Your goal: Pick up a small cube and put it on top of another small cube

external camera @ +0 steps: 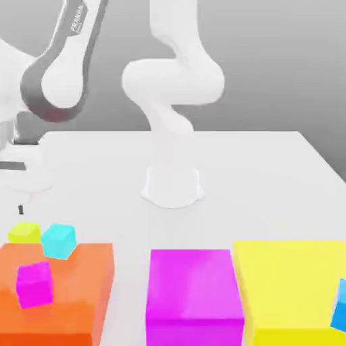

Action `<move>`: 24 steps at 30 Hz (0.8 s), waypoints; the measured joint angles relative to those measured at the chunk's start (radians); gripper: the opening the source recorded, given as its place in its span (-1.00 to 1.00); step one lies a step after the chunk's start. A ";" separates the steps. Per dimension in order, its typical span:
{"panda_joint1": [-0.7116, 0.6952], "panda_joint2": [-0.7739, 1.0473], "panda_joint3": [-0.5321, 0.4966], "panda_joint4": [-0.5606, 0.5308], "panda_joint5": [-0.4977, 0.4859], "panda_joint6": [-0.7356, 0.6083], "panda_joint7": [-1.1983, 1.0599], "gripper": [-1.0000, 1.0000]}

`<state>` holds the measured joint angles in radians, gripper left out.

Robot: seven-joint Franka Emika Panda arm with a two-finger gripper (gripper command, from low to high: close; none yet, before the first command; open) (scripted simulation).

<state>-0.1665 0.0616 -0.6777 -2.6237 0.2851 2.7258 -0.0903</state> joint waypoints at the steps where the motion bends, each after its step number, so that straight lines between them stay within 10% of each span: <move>1: -0.025 0.036 -0.004 -0.014 0.013 0.018 -0.038 0.00; 11: -0.298 0.301 0.266 0.020 0.325 0.174 -0.334 0.00; 12: -0.325 0.321 0.300 0.027 0.355 0.187 -0.358 -1.00; 19: -0.331 0.325 0.306 0.028 0.360 0.188 -0.362 -1.00; 24: -0.222 0.220 0.163 -0.007 0.191 0.126 -0.233 -1.00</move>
<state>-0.3887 0.2811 -0.5150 -2.6303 0.4758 2.8517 -0.3235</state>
